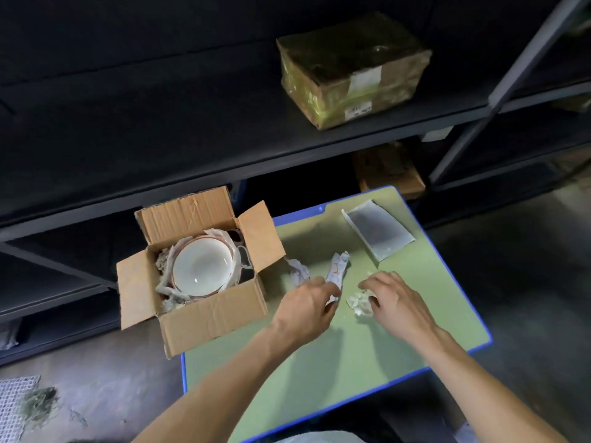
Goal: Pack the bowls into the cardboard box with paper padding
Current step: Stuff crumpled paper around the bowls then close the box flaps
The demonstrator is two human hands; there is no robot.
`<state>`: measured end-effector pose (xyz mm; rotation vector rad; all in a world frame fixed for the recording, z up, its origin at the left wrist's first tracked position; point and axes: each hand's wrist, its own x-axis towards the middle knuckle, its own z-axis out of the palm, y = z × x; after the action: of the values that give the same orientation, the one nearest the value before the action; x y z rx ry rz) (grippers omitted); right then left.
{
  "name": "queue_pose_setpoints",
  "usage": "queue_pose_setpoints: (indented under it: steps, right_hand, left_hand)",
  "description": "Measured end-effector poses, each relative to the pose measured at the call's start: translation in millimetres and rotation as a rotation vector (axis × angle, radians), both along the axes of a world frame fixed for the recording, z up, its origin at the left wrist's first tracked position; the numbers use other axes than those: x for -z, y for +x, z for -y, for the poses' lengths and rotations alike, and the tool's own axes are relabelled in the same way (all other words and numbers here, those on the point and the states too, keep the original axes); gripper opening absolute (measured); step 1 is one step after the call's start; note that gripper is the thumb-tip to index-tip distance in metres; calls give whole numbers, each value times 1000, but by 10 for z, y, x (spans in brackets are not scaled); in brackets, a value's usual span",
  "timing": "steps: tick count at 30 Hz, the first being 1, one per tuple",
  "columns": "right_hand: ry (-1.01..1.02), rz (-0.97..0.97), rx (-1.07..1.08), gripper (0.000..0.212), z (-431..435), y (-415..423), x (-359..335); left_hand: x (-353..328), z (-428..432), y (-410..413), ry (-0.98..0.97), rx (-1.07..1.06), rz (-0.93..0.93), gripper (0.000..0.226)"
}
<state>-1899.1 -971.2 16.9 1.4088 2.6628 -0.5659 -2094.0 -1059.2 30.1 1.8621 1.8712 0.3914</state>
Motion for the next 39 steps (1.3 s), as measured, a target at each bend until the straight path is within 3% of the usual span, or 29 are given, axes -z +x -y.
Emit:
queue_pose_setpoints:
  steps: [4, 8, 13, 21, 28, 33, 39]
  right_hand:
    - [-59, 72, 34, 35, -95, 177, 213]
    - [-63, 165, -32, 51, -50, 172, 455]
    - [36, 91, -94, 31, 34, 139, 594]
    - [-94, -107, -52, 25, -120, 71, 145]
    - [-190, -277, -94, 20, -148, -186, -315]
    - [-210, -449, -120, 10, -200, -386, -686]
    - [-150, -452, -197, 16, -236, -941, -960]
  left_hand:
    - [179, -184, 220, -106, 11, -56, 27]
    - [345, -250, 349, -215, 7, -51, 41]
    - [448, -208, 391, -255, -27, -35, 47]
    - [357, -209, 374, -173, -134, 187, 47]
    - [-116, -185, 212, 56, -297, 311, 15]
    - [-538, -133, 42, 231, -366, 326, 13]
    - [-727, -62, -455, 347, -413, 295, 7]
